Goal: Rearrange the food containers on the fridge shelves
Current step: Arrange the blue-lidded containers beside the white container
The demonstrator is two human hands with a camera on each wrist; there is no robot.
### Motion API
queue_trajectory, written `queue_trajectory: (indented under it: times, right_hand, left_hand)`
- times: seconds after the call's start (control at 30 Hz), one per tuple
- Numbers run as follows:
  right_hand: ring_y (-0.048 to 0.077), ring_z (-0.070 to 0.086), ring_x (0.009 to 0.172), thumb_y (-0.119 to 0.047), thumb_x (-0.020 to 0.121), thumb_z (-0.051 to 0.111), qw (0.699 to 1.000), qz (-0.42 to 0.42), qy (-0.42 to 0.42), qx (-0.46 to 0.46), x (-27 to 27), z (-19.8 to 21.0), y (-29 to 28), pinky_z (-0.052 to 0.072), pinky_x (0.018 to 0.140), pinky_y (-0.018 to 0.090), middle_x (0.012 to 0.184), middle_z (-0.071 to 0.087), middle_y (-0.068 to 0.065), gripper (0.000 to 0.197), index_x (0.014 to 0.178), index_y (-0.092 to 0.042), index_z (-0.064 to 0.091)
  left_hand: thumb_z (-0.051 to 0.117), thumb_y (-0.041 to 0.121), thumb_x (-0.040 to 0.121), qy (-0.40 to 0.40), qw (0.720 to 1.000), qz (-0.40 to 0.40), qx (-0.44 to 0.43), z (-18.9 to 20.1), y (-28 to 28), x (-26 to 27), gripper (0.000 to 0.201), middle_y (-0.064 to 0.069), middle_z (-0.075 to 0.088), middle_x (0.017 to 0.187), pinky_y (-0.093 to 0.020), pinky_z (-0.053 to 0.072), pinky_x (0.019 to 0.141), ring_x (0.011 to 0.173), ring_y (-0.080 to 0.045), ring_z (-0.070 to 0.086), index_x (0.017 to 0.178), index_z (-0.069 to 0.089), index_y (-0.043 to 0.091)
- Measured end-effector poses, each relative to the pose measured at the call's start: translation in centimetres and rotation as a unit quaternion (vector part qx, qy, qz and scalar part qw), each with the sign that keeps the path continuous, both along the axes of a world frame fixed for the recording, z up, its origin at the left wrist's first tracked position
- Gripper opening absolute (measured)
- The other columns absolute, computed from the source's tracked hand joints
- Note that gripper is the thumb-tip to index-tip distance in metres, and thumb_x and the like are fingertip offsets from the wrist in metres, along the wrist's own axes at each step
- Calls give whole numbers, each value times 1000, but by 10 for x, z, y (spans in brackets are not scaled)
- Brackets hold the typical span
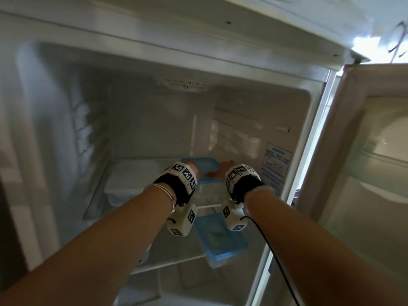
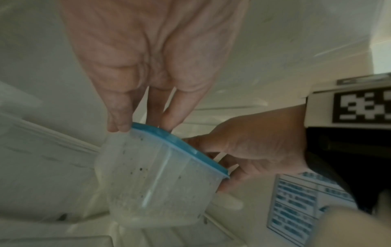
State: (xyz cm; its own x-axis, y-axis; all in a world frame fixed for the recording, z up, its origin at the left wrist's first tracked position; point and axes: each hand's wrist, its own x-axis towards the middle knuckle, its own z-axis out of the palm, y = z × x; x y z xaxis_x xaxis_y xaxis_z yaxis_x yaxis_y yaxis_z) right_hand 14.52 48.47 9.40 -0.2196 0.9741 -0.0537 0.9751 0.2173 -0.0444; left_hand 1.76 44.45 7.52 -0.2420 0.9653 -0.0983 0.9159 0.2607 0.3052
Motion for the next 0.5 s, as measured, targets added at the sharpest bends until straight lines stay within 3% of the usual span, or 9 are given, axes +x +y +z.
queue_trajectory:
  times: [0.07,0.2,0.37,0.5]
  right_hand:
    - [31,48,125,-70,82,42,1000,-1,-11,4,4,0,-9,40,102,38,140,48,14,84,139,-8,42]
    - [32,38,132,-62,89,37,1000,-8,-17,9,3,-2,-30,31,108,36,146,39,19,80,145,-5,31]
    - [32,37,134,-60,93,24,999,16,31,7,-11,3,-58,30,110,38,151,31,17,75,147,-7,28]
    - [32,15,147,-55,97,20,994,91,52,-19,-45,7,-88,13,120,44,159,15,15,68,150,-12,21]
  left_hand:
    - [55,28,87,-53,997,45,26,8,-18,6,44,-10,61,125,-37,51,99,114,-27,60,128,57,11]
    - [49,14,93,-105,991,21,75,17,-47,13,39,-15,56,134,-33,44,103,125,-29,53,129,55,2]
    - [57,21,88,-140,983,73,90,17,-57,-4,40,-12,59,131,-36,43,106,120,-28,56,125,57,6]
    - [51,23,93,-131,978,100,125,21,-73,-32,35,-14,60,128,-35,45,104,119,-28,57,123,59,7]
